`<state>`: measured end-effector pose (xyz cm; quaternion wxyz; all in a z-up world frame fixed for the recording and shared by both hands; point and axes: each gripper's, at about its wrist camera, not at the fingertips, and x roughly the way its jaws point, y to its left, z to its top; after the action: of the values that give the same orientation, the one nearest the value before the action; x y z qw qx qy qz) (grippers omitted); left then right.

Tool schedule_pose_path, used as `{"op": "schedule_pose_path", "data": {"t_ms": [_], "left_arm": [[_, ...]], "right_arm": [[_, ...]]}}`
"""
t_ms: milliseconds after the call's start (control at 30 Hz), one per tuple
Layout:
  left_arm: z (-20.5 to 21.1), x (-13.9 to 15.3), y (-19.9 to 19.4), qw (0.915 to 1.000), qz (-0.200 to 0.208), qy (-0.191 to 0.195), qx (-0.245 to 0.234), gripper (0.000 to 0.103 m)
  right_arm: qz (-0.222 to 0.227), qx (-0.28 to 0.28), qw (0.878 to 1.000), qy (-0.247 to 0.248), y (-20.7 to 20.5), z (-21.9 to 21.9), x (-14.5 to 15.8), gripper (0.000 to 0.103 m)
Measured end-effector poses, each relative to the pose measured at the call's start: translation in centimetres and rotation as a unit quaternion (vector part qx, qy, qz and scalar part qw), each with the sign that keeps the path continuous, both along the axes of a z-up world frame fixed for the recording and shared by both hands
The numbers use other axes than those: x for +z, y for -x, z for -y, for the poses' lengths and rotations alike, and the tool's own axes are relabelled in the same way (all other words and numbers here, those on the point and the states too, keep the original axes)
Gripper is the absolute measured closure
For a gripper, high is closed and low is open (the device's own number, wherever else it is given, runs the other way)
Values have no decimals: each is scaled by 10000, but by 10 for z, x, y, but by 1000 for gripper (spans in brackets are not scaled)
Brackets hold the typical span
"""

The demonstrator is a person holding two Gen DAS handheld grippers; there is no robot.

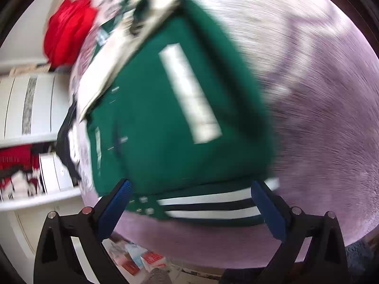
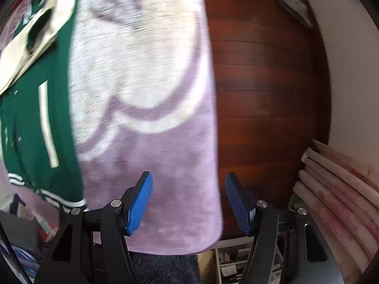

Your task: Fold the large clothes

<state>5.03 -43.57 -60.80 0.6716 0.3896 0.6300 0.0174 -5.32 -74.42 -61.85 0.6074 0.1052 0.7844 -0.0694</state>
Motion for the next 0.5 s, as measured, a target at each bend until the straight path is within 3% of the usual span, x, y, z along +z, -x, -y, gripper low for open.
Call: {"op": "schedule_pose_path", "data": {"t_ms": [67, 167, 300, 400, 500], "left_arm": [[13, -22, 6, 9998, -216, 7, -22, 0], [15, -49, 5, 9992, -377, -72, 93, 0], [2, -55, -14, 9992, -196, -91, 349, 0], [-10, -46, -28, 9970, 394, -617, 255, 0], [-31, -43, -47, 9958, 442, -597, 534, 0]], "right_arm": [[16, -169, 9998, 128, -1, 45, 3, 38], [155, -431, 9988, 186, -23, 55, 2, 38], [384, -496, 9978, 191, -68, 12, -17, 38], [517, -452, 9976, 127, -103, -38, -25, 38], [661, -396, 9970, 46, -127, -64, -26, 38]]}}
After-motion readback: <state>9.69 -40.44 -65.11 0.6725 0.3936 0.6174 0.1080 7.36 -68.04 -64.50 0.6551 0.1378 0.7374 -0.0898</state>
